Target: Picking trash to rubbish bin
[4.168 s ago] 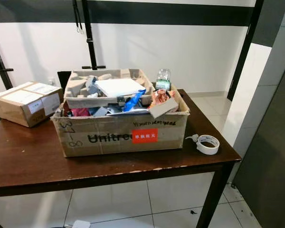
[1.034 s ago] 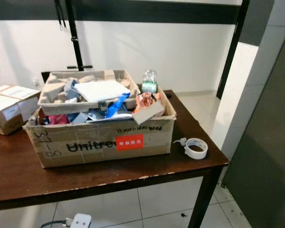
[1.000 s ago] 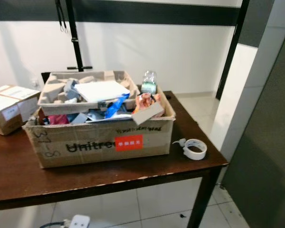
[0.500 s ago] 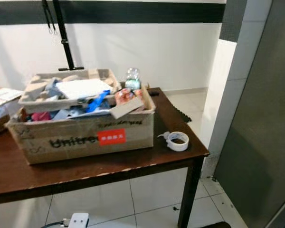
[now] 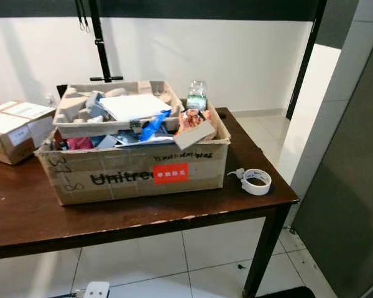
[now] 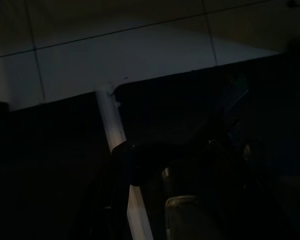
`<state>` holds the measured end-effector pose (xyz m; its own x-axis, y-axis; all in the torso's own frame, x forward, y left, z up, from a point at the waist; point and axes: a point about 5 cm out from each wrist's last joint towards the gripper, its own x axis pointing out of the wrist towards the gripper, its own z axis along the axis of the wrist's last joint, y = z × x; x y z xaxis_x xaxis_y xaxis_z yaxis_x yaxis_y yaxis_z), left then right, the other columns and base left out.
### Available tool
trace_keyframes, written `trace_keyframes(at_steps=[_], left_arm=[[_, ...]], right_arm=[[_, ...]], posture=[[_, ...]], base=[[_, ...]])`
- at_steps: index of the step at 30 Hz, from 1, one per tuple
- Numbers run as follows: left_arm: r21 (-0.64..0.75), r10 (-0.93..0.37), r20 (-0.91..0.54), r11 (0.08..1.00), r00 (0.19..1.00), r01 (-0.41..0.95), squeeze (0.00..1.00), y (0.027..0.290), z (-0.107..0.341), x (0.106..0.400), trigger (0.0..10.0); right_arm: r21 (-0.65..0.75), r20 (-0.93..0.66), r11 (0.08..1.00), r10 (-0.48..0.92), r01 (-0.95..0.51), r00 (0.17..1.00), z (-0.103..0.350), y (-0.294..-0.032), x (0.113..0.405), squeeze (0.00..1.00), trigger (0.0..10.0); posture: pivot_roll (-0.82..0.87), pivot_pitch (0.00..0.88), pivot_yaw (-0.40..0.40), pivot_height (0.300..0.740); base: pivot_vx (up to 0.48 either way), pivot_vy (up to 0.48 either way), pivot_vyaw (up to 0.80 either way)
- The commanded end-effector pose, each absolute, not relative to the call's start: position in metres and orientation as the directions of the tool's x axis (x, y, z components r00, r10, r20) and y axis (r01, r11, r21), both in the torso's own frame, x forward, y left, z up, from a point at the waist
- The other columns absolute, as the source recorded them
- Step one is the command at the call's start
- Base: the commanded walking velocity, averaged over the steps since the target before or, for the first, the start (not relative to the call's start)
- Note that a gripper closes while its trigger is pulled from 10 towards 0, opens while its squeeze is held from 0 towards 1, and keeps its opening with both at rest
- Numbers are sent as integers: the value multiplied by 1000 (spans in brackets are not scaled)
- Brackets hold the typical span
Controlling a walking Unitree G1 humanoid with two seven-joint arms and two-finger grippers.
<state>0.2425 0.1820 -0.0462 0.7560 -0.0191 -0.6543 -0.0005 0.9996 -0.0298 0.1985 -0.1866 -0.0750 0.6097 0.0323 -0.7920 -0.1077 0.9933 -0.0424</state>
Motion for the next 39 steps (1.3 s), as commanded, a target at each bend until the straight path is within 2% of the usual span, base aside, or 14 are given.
trace_keyframes(at_steps=[1,13,39], left_arm=[[-22,-20,-678,1000,735,6,0,182,-51,236,10000],[-15,-44,-705,999,708,48,0,182,-56,230,10000],[-19,-47,-717,999,696,47,0,184,-59,223,10000]], right_arm=[[-43,-802,994,27,-102,597,-78,-189,192,0,10000],[-40,-801,994,30,-103,598,-79,-187,192,0,10000],[-40,-809,991,43,-127,586,-81,-185,186,0,10000]], posture=[[-99,114,-9,740],[-97,111,-4,740],[-89,130,-12,740]], base=[[0,0,0],[0,0,0],[-342,0,0]])
